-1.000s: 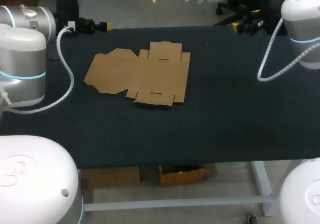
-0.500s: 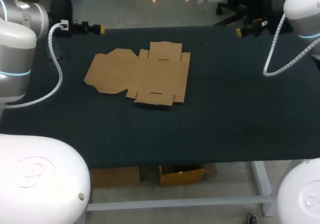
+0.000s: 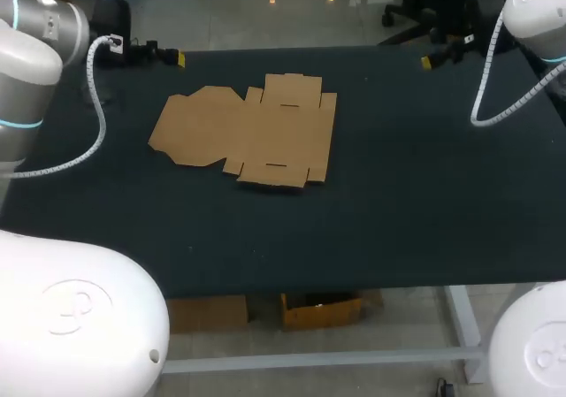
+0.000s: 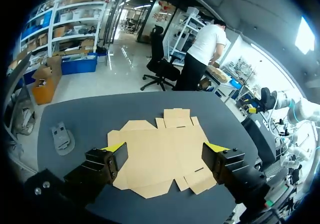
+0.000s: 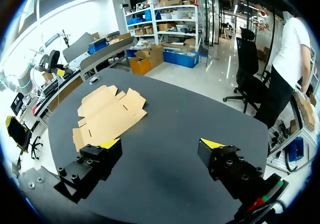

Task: Assemble the packaging by folding the flat box into shape, placing the metal phone stand inside, and closing the box properly

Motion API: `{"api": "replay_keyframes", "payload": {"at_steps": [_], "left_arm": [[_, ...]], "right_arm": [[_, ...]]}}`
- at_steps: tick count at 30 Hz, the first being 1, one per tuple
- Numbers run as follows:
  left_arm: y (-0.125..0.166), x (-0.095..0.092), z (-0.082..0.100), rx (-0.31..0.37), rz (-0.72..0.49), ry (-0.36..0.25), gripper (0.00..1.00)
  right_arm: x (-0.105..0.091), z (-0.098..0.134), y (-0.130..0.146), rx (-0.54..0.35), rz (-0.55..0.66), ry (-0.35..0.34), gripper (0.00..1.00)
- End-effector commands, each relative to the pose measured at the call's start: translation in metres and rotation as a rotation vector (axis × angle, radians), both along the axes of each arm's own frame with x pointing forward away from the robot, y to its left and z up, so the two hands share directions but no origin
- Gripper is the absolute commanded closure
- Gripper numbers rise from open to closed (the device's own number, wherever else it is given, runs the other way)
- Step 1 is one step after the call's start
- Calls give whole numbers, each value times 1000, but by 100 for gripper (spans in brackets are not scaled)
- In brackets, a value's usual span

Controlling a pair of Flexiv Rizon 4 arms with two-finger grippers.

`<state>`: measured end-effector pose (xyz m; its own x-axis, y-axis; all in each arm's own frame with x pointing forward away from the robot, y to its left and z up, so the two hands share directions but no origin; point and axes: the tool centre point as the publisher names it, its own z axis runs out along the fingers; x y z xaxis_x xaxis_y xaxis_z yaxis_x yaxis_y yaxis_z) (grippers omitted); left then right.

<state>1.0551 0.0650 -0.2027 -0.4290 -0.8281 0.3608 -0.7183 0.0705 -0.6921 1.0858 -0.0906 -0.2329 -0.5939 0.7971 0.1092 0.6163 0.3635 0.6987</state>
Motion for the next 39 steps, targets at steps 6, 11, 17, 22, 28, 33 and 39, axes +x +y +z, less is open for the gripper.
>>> {"api": "replay_keyframes", "payload": {"at_steps": [6, 11, 17, 22, 28, 33, 39], "left_arm": [[1, 1, -1, 50, -22, 123, 0], [1, 1, -1, 50, -22, 123, 0], [1, 1, -1, 50, -22, 123, 0], [-4, 8, -9, 47, -29, 158, 0], [-1, 12, -20, 40, -18, 219, 0], [6, 10, -27, 57, 6, 256, 0], [16, 6, -39, 45, 32, 295, 0]], "right_arm": [[2, 1, 0, -50, 0, 59, 0], [2, 1, 0, -50, 0, 59, 0], [2, 1, 0, -50, 0, 59, 0], [4, -3, 4, -76, 13, 93, 0], [3, -8, 2, -93, 28, 156, 0], [0, -9, -1, -81, 24, 165, 0], [-8, -12, -3, -63, 30, 184, 0]]}}
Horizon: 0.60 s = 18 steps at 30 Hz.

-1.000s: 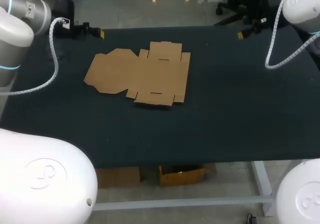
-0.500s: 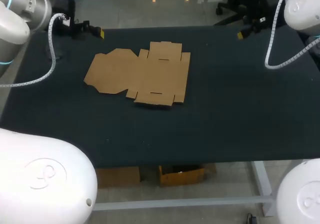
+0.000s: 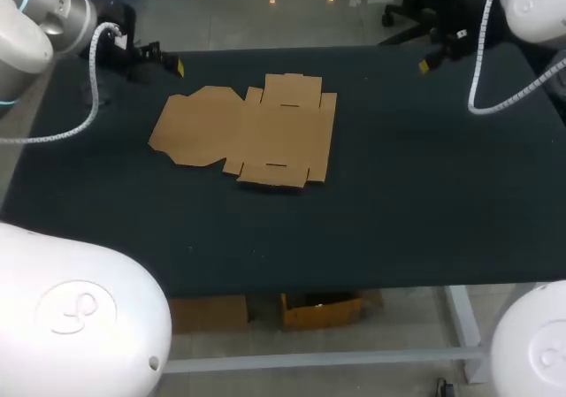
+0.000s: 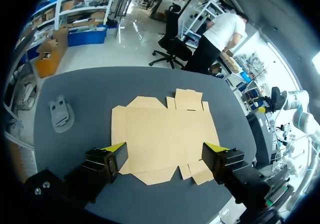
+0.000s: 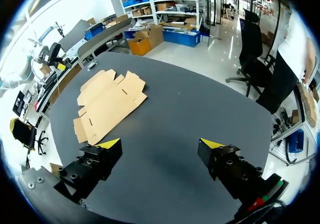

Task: Assemble the packaging by folding the flat box into shape, placing the metal phone stand inside, and closing the box properly

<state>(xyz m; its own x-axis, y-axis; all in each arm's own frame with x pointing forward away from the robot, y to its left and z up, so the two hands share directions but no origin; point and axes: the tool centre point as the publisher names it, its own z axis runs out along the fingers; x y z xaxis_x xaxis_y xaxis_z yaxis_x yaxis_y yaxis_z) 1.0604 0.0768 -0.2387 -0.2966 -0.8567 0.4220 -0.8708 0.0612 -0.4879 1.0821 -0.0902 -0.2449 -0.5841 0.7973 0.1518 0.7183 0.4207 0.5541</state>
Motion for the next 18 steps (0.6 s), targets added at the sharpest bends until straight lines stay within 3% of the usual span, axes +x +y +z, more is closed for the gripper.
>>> {"api": "replay_keyframes", "payload": {"at_steps": [1, 18], "left_arm": [[6, 0, -5, 4, 3, 51, 0], [13, -7, -15, -33, 17, 147, 0]], "right_arm": [[-5, -1, -2, 9, 14, 18, 0], [6, -12, 15, 6, 43, 162, 0]]}}
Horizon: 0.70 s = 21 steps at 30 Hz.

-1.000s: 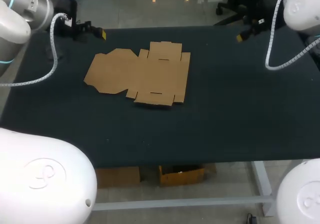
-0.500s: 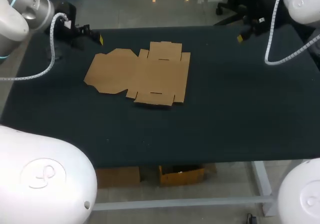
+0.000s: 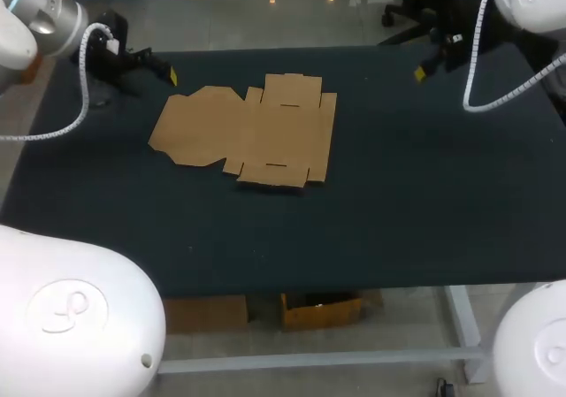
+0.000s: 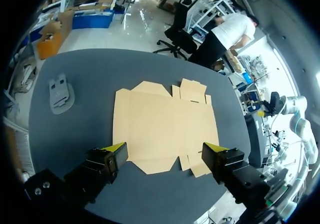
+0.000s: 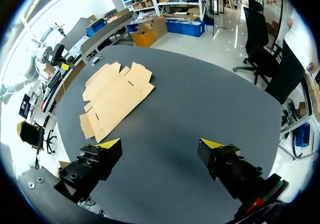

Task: Assemble the packaging by folding the flat box into shape, placing the metal phone stand inside, and closing the box properly

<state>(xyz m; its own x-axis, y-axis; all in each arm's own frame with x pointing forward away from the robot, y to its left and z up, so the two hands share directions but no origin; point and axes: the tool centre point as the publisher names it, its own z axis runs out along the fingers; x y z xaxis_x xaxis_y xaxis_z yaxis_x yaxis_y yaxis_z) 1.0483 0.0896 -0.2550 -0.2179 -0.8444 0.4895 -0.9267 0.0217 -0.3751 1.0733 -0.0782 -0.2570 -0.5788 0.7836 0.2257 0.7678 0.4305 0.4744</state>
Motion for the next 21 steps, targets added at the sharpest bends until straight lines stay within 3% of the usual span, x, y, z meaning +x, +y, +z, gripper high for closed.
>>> {"api": "replay_keyframes", "payload": {"at_steps": [1, 6, 21], "left_arm": [[0, 4, 1, 7, -8, 22, 0], [-1, 0, 0, -1, -22, 28, 0], [-1, -6, 4, -4, -42, 3, 0]], "right_arm": [[15, 1, 5, -3, 28, 51, 0], [16, -3, 12, 4, 49, 63, 0], [10, -24, 34, 61, 40, 196, 0]]}}
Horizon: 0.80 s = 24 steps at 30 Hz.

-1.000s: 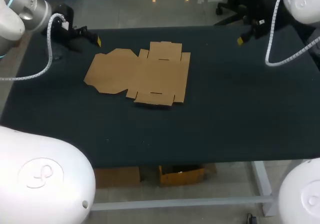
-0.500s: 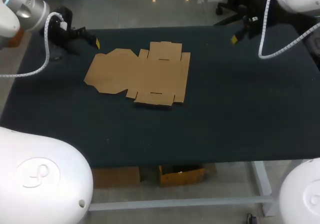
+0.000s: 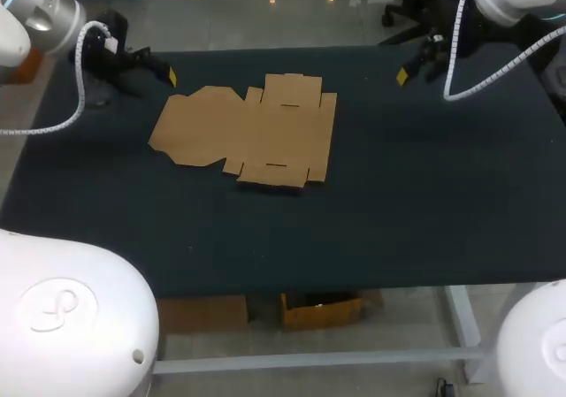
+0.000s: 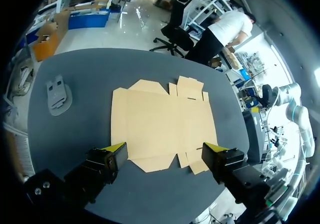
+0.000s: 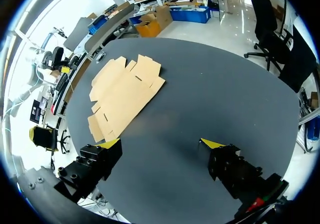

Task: Assemble the packaging by folding the flat box into shape, placing the metal phone stand inside, and closing the box properly

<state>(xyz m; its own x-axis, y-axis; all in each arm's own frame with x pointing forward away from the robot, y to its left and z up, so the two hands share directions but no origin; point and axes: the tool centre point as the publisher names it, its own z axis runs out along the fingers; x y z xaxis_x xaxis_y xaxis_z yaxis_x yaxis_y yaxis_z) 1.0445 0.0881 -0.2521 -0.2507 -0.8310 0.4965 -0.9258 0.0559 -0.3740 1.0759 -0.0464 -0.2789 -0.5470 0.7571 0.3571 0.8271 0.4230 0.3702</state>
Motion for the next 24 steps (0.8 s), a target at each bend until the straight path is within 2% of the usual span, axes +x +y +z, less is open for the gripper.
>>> {"api": "replay_keyframes", "payload": {"at_steps": [1, 10, 14, 20, 24], "left_arm": [[1, -2, 1, 4, -3, 3, 0], [0, -7, 2, 4, -34, -7, 0], [-1, -6, 2, 14, -37, 10, 0], [-4, -8, 4, 14, -41, 23, 0], [-9, -15, 9, 10, -56, 5, 0]], "right_arm": [[8, -2, 4, 8, 24, 37, 0], [26, -2, 10, 48, 96, 21, 0], [39, -2, 17, 47, 137, 14, 0], [57, -1, 36, 19, 229, 17, 0], [68, -3, 50, -1, 269, 15, 0]]}}
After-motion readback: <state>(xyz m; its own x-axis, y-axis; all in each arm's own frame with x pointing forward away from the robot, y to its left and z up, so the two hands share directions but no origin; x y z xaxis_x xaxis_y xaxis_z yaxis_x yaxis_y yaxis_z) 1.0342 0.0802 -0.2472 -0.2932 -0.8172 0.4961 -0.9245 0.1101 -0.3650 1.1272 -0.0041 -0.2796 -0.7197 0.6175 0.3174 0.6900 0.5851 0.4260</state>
